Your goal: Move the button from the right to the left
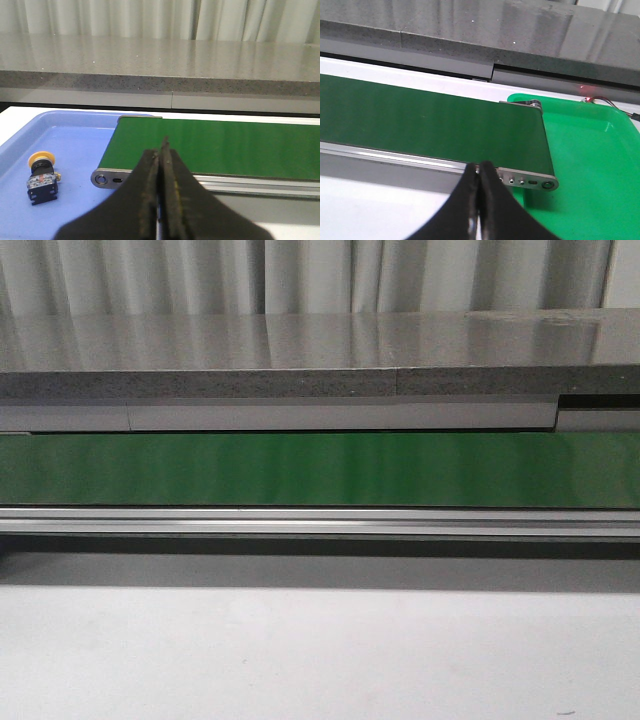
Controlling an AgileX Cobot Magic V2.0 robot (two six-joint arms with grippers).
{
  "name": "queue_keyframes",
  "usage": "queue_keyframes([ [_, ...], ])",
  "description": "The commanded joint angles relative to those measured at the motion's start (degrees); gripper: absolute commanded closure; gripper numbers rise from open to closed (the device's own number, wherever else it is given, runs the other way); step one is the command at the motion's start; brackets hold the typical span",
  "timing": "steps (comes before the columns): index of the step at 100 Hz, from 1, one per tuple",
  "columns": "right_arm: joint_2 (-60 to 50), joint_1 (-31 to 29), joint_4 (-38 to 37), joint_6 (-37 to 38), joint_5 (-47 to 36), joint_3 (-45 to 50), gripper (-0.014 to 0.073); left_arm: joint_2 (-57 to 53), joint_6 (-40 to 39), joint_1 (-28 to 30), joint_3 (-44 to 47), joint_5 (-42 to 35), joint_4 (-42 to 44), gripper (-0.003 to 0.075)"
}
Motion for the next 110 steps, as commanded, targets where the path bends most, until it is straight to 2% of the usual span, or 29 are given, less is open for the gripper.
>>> queue_keyframes([
  [1,0.52,0.01,-0.43,0.05,-4.91,-1.43,0.0662,-1.75,-0.61,0.03,2.54,-4.00,-0.02,0.0741],
  [86,0.52,0.01,-0.49,0.05,-5.02,-1.38,0.0662,-1.75,-0.61,0.03,2.54,-4.00,-0.02,0.0741],
  [103,0.52,0.01,-0.68,0.05,-6.70,-1.36,0.0662,-1.75,-0.61,0.03,2.54,-4.00,-0.02,0.0741],
  [110,0.52,-0.11,-0.68,0.05,-9.94,-0.55,0.0662,-1.75,-0.61,0.03,2.54,-4.00,-0.02,0.0741],
])
